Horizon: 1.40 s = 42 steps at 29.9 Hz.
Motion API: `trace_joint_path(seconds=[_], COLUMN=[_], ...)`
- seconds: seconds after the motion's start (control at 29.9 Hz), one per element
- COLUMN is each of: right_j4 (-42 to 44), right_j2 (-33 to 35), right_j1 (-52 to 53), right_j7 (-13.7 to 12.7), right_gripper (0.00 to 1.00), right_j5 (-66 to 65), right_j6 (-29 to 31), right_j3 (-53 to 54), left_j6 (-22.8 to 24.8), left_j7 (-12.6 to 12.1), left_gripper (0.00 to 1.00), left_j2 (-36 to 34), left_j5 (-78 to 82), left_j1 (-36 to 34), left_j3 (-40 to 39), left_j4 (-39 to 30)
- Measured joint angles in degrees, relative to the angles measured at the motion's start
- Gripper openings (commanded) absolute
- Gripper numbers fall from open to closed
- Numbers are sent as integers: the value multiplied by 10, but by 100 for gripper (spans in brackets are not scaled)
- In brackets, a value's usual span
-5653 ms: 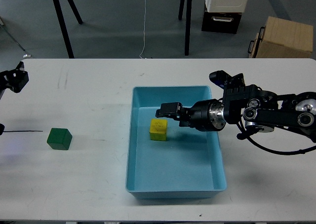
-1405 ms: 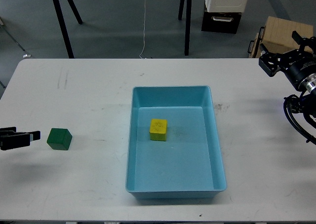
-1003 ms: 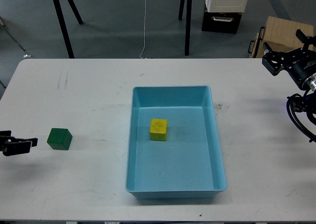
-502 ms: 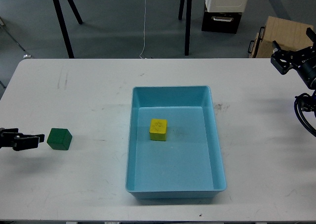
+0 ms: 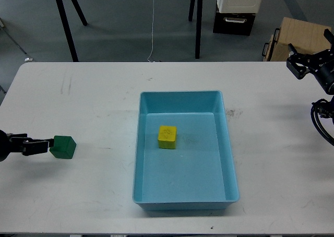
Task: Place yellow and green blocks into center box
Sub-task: 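Move the left gripper down beside the green cube, then close the left gripper on the green cube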
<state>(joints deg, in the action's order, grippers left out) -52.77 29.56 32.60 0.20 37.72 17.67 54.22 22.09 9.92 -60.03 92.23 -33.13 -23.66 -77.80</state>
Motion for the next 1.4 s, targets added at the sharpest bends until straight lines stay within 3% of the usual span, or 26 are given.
trace_joint_path(seconds=[0.27,0.64,1.14,1.4], right_j4=[0,0,0,0], right_j2=[4,5,9,11], right_j1=[-2,-2,-1,-1], right_j7=[5,5,7,7], right_gripper=[99,100,100,100], right_j5=[0,0,0,0], right_j6=[2,8,8,8], right_j3=[0,1,0,1], left_j6=[1,37,37,33], left_j7=[-2,-7,3,-8], left_gripper=[100,100,100,100], left_j2=[19,12,-4,23], left_j5=[-13,-41,-57,-55], left_j1=[-8,-15,-25,-32], left_j3=[0,2,17,24], left_j4=[1,-8,-32,-27])
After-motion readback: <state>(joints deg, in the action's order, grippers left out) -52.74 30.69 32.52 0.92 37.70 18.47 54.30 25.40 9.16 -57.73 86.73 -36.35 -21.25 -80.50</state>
